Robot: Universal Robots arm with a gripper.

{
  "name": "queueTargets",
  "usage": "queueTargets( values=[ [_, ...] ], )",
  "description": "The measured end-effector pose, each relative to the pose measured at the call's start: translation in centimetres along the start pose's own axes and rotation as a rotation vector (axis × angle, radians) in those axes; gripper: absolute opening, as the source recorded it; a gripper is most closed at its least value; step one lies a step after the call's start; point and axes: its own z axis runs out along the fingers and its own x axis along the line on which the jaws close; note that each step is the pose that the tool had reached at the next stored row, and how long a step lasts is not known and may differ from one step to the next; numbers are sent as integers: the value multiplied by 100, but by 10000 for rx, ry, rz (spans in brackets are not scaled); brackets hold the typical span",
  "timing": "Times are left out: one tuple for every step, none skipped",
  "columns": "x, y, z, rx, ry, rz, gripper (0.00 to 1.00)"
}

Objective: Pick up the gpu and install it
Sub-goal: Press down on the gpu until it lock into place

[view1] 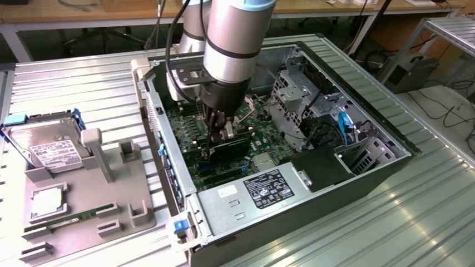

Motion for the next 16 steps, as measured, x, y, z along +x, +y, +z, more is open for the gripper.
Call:
queueTargets(
  values=[
    [1, -2, -73, -12, 23, 0, 11],
    [1, -5, -120, -16, 29, -1, 11],
    [1, -8, -165, -14, 26, 0, 11],
    [0, -11, -213, -16, 27, -1, 11],
    [0, -12, -255, -17, 27, 0, 11],
    [-1, -12, -274, -18, 27, 0, 11],
    [-1, -12, -273, -16, 23, 0, 11],
    [-1, -12, -273, -16, 23, 0, 11],
    [-1, -12, -273, -15, 22, 0, 11],
    [-1, -13, -274, -16, 23, -1, 11],
    [-1, -13, -274, -17, 24, -1, 11],
    [-1, -13, -274, -16, 24, -1, 11],
    [-1, -13, -274, -16, 24, -1, 11],
    [-1, -13, -274, -17, 24, 0, 11],
    [-1, -13, -274, -16, 23, -1, 11],
    [-1, -12, -274, -17, 24, 0, 11]
  ],
)
